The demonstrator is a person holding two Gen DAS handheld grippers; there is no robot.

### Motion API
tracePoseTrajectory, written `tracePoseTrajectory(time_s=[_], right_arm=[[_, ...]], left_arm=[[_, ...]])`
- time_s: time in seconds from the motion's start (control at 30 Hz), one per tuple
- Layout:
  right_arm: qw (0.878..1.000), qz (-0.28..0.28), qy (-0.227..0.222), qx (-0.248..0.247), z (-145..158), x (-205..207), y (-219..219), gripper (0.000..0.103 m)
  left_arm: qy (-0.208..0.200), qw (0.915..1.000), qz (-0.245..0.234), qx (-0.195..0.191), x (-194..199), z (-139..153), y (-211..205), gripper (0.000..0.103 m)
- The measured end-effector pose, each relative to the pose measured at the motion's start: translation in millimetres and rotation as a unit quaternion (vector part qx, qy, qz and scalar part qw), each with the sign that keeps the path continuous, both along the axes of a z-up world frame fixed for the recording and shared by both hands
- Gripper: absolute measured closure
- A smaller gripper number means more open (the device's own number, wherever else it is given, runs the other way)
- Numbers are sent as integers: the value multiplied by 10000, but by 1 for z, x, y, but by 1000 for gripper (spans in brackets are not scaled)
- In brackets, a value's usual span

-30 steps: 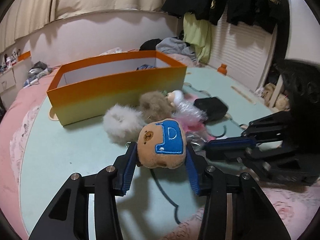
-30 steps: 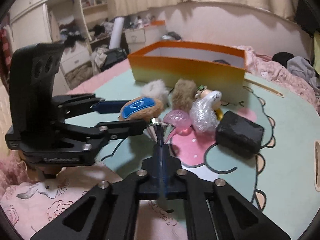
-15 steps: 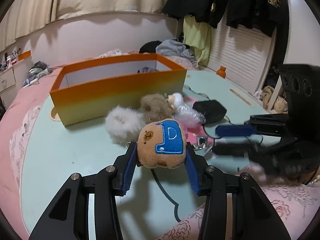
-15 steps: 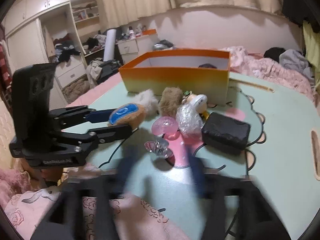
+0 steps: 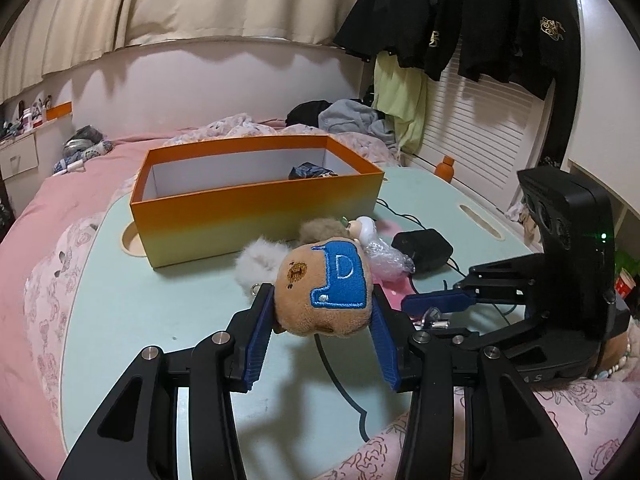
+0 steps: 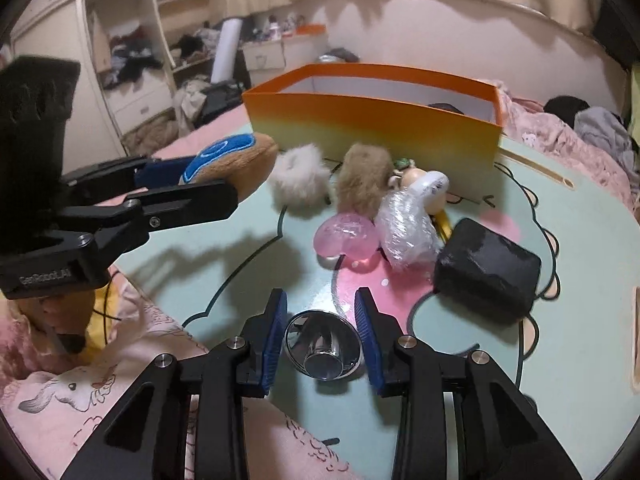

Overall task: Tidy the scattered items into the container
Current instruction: 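Carry the silver cup into the box with the right tool while the left tool carries the bear in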

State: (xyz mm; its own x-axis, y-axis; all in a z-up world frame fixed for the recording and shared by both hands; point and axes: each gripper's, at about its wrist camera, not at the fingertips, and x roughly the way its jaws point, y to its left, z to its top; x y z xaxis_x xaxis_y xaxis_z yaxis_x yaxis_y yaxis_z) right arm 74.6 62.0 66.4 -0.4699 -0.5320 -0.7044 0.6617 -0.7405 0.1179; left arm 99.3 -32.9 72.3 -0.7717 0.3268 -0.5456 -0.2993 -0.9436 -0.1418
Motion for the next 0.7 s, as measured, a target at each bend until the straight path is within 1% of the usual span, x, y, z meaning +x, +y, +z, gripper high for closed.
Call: tracePoseTrajectory(time_s=[0.07, 0.13, 0.2, 0.43, 0.7], right_arm=[[9997, -129, 93, -212, 3, 3, 10, 69], [9982, -257, 337, -423, 10, 10, 20, 69], [9973, -275, 445, -516, 14, 15, 24, 69], [9980, -284, 431, -377, 13, 16, 19, 69], [9980, -302, 404, -383, 12, 16, 18, 69]], left_arm=[[-4, 10000, -3, -10, 0, -1, 1, 56], [-7, 10000, -26, 4, 1, -1, 2, 56], [-7, 10000, -60, 2, 1, -2, 4, 56], [-57, 9999, -135, -61, 1, -7, 11, 56], [-110, 9999, -112, -49, -1, -10, 9, 56]])
